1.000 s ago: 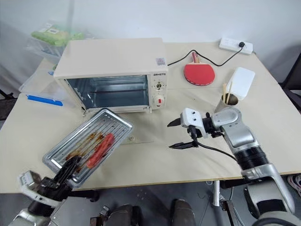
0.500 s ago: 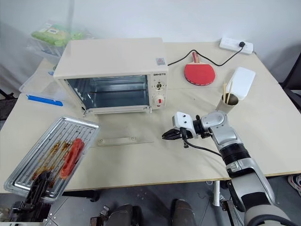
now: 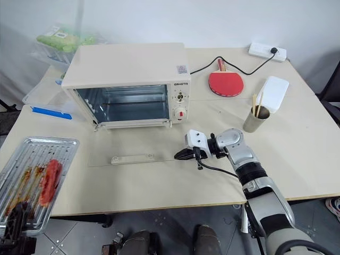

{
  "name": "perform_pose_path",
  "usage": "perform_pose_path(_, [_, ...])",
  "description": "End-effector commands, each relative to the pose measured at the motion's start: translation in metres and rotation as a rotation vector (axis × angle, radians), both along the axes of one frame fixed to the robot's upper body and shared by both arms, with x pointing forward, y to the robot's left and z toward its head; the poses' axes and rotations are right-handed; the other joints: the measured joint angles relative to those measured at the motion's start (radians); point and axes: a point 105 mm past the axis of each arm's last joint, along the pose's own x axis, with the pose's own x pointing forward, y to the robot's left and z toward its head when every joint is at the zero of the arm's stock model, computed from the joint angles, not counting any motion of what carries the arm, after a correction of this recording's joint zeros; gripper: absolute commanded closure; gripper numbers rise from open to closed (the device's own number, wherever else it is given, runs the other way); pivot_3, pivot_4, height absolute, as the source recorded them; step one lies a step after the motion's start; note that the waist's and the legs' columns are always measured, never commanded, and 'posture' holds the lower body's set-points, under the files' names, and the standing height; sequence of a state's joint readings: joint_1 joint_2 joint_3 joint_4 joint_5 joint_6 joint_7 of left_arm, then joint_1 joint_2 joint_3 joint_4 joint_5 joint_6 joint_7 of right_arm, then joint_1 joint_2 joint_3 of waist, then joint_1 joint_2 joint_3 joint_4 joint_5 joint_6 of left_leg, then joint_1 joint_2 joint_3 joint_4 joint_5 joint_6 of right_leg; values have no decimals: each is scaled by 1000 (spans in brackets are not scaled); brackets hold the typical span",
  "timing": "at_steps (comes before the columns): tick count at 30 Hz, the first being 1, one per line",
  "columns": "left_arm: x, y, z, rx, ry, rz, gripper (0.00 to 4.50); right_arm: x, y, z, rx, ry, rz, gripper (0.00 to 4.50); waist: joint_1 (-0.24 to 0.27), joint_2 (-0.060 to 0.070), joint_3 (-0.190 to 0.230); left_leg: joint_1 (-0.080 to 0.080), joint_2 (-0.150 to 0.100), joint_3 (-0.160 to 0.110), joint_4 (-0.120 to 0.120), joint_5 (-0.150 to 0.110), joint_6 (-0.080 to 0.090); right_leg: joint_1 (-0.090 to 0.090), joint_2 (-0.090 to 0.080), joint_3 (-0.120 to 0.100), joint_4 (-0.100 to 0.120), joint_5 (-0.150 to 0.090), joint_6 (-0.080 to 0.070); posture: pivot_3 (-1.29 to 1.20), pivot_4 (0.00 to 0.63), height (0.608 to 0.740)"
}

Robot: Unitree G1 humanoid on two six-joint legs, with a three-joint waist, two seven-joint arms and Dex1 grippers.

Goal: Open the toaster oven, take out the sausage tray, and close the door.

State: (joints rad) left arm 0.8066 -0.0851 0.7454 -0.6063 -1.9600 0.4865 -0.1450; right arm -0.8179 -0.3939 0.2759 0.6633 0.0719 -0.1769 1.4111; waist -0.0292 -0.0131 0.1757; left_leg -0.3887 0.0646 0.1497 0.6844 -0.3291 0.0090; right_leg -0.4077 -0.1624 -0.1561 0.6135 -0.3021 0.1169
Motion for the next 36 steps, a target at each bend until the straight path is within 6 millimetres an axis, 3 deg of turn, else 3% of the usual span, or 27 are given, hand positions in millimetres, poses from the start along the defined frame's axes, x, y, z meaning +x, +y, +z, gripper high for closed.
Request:
perform_pose_path(1, [-8,8,5,18,-23,49,4500,1,5,22,42,-50,27,4440,0,0,0,0,0,0,0,0,0,0,0,0,0,0,0,0,150,740])
perform_pose_path(8, [-24,22,1,32,-8,128,4500,3,14,62,127,-82,58,4440,-4,0,0,0,1,0,0,0,0,-1,1,0,0,0,0,0,150,740])
perform_pose_path(13, [-30,22,-5,14,6,140,4500,-1,19,72,153,-84,84,4440,-2,0,0,0,1,0,0,0,0,-1,1,0,0,0,0,0,150,740])
perform_pose_path(19, [-30,18,-10,-12,20,125,4500,5,25,105,228,-111,80,4440,-2,0,0,-1,1,0,0,0,0,-1,1,0,3,0,0,0,150,740])
perform_pose_path(24, [-19,9,-17,-40,47,31,4500,13,28,130,282,-158,58,4440,-3,0,0,-1,1,0,0,0,0,-1,1,0,5,0,0,0,150,740])
perform_pose_path(27, [-2,-3,-18,-28,89,-123,4500,7,26,140,284,-150,86,4440,1,0,0,-1,1,0,0,0,0,-1,1,0,5,0,0,0,150,740])
perform_pose_path(31, [27,-18,-18,40,165,-385,4500,-14,13,133,201,-73,182,4440,5,0,0,-1,1,-2,0,0,0,-2,1,0,6,0,-1,0,150,740])
perform_pose_path(36, [53,-22,-21,123,254,-601,4500,-24,2,120,124,-57,191,4440,-1,0,0,-1,1,-1,-1,0,0,-2,1,0,7,-1,-1,0,150,740])
